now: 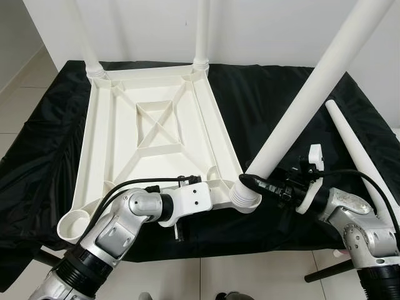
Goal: Building children table
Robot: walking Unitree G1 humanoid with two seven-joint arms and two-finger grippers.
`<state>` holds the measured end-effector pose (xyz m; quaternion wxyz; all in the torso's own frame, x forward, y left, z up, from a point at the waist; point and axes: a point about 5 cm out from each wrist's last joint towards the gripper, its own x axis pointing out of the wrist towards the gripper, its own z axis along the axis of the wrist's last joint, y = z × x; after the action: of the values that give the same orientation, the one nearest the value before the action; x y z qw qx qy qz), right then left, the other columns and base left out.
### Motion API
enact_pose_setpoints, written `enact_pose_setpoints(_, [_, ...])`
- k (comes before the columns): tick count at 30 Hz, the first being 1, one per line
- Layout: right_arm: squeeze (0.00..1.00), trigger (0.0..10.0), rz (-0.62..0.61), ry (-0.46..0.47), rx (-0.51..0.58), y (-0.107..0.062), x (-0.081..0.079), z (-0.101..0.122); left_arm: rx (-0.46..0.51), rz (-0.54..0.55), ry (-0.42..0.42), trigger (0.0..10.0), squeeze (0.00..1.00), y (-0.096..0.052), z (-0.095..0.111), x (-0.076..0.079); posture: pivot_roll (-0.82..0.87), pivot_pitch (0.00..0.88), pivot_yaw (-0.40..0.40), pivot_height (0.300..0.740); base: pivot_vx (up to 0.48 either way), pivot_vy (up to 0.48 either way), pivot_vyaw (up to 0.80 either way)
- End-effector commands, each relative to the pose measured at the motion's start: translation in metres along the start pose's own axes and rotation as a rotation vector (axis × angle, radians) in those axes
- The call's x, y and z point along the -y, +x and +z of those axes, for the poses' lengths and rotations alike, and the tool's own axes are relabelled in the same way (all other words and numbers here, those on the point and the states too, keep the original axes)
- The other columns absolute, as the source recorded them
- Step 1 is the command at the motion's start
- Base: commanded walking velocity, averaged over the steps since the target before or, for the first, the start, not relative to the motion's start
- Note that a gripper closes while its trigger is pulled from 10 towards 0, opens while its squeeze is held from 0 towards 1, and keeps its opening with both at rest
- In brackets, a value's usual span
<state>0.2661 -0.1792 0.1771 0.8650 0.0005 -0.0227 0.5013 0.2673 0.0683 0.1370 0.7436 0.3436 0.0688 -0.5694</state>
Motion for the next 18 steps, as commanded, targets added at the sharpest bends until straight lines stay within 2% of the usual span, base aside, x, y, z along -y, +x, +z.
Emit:
enact_pose_setpoints(1, [0.00,10.0,-0.017,-0.005,-0.014,0.001,0.001,-0.003,-0.046,0.049,0.001,10.0,0.00,0.006,-0.010,0.006,-0.07,0.102,-0.019,0.740,0.000,0.000,0.00])
enact_pose_setpoints(13, [0.00,10.0,-0.037,-0.011,-0.037,0.002,0.003,-0.011,-0.048,0.064,0.004,10.0,0.00,0.001,-0.009,0.003,-0.06,0.103,-0.019,0.740,0.000,0.000,0.00])
enact_pose_setpoints(18, [0.00,10.0,-0.041,-0.005,-0.077,-0.006,0.005,-0.016,-0.049,0.067,0.011,10.0,0.00,-0.001,-0.009,0.002,-0.06,0.101,-0.012,0.740,0.000,0.000,0.00])
